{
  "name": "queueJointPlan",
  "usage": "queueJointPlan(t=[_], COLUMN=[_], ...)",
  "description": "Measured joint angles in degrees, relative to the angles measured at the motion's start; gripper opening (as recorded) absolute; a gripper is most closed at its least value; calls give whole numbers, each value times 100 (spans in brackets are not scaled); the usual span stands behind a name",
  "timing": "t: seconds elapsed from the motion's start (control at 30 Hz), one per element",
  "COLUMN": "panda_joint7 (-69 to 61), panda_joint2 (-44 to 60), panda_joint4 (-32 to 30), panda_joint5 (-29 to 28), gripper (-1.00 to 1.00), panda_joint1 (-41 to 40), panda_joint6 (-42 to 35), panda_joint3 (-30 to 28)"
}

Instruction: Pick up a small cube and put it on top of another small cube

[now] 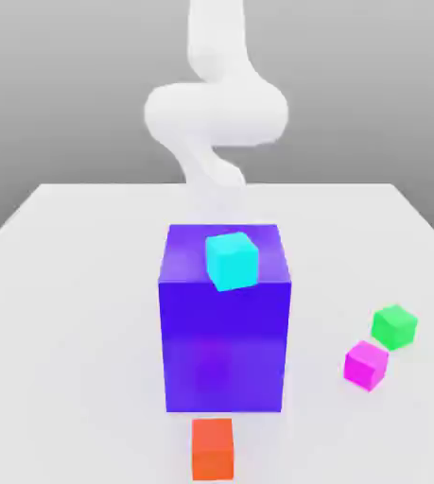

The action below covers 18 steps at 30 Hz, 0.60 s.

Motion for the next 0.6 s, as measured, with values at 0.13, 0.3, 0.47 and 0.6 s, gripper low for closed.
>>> queueJointPlan(t=[0.13,0.3,0.47,0.6], panda_joint7=[-270,-547,-738,-747], panda_joint2=[888,1923,2958,3799], panda_joint4=[-481,-1049,-1618,-2073], panda_joint5=[130,230,210,-6], gripper=[0,0,0,0], panda_joint1=[428,907,1334,1706], panda_joint6=[555,1204,1858,2381], panda_joint3=[216,536,913,1226])
